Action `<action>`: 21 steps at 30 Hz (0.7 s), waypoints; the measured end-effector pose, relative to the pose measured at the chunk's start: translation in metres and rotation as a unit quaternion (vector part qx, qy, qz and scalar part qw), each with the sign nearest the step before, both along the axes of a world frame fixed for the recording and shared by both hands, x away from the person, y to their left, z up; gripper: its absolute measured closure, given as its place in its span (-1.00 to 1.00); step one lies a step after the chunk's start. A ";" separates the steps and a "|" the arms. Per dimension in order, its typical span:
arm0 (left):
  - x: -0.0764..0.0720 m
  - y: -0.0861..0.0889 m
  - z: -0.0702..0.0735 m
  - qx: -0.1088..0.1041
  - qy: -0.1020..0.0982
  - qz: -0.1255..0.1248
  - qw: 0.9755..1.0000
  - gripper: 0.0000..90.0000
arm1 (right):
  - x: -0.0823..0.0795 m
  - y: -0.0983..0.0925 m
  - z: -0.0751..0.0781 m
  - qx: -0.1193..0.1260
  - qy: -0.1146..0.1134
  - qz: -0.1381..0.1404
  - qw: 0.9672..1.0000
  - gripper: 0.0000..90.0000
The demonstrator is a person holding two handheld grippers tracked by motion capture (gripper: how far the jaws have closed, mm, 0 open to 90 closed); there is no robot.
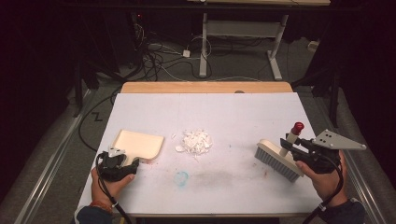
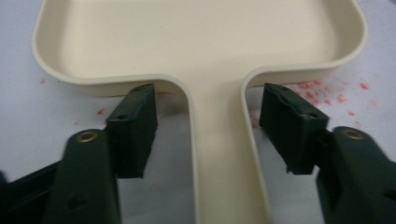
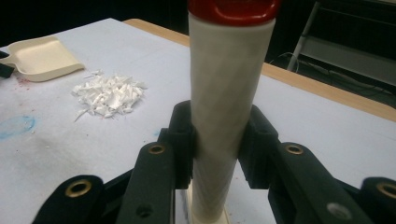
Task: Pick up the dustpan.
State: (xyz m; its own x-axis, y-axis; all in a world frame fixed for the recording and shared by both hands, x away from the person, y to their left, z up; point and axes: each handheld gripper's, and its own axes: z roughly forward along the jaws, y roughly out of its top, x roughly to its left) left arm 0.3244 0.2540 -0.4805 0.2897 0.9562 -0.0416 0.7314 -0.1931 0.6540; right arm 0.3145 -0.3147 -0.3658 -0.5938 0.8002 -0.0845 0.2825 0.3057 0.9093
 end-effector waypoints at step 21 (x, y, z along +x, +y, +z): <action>0.003 0.018 0.034 0.062 0.042 -0.121 0.990 0.40 | 0.002 -0.002 0.000 0.008 -0.004 -0.006 1.000 0.57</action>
